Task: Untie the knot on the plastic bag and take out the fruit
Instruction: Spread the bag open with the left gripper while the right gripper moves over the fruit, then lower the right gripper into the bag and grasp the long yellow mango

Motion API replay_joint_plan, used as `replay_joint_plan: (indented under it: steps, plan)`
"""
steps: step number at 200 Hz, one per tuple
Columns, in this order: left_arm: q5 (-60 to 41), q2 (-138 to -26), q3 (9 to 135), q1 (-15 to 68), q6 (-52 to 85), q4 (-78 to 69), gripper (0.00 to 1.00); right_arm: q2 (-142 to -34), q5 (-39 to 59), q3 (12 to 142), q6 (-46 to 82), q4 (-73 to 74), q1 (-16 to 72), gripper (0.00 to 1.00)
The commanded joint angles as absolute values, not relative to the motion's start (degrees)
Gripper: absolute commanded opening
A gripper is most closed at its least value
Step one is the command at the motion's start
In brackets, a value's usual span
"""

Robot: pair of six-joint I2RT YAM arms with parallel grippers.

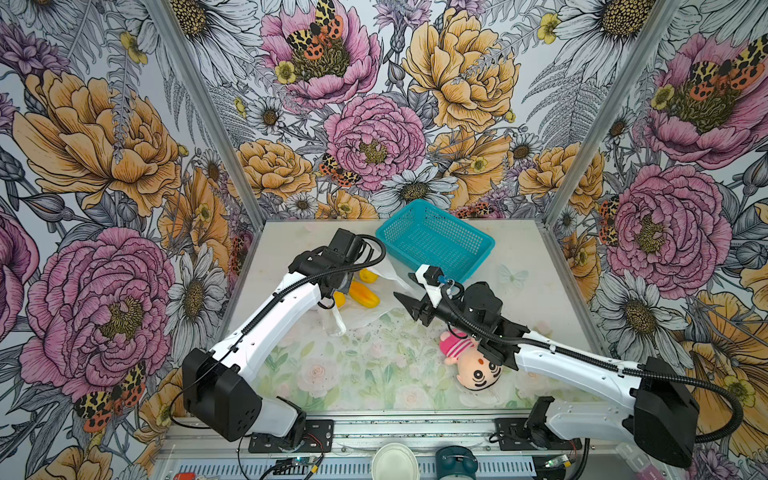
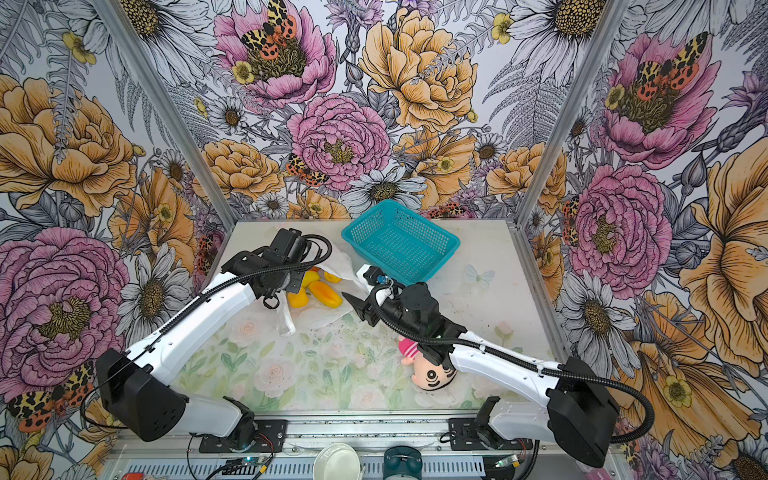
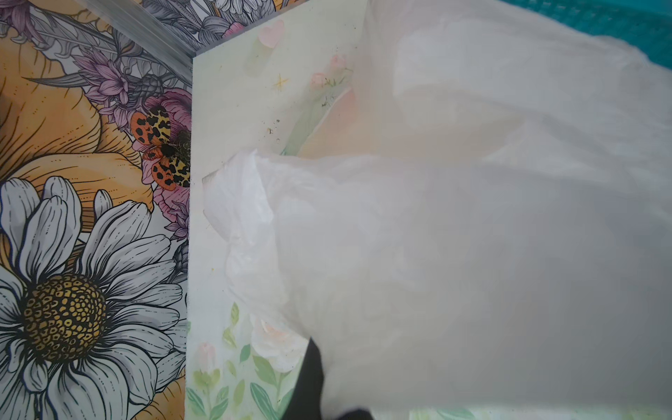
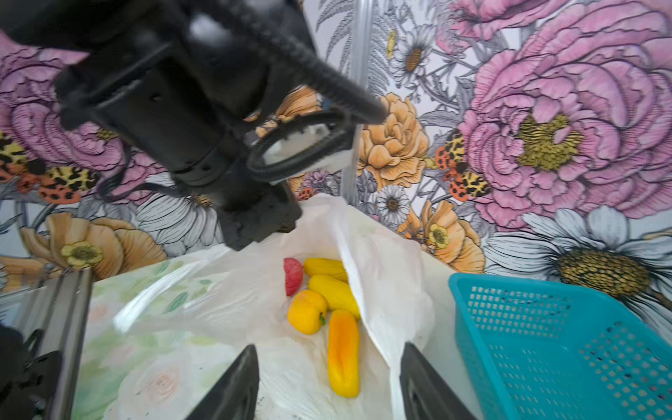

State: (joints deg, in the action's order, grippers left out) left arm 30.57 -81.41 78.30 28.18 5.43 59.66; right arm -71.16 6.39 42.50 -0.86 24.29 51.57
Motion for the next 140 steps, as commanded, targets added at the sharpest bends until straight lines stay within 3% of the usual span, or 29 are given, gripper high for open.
replay_joint_plan:
  steps: [1, 42, 75, 108, 140]
  plan:
    - [29.26, -80.11, 77.89, 27.65, 5.56, 58.04, 0.0, -75.87, 8.94, 44.72, -7.96, 21.64, 55.49, 0.6]
    - [30.01, -79.59, 77.79, 27.51, 5.71, 58.02, 0.0, -88.77, 10.8, 51.21, -14.78, 15.32, 58.21, 0.52]
    - [30.5, -78.76, 77.61, 27.55, 5.8, 58.1, 0.0, -97.65, 3.3, 56.38, -15.15, 14.09, 57.71, 0.52]
    - [30.13, -78.49, 77.62, 27.55, 5.8, 58.17, 0.0, -106.36, 3.74, 62.93, -13.24, 10.91, 54.35, 0.65]
    - [29.72, -78.22, 77.7, 27.71, 5.77, 58.18, 0.0, -114.84, 2.64, 73.89, -10.59, 2.37, 52.3, 0.71]
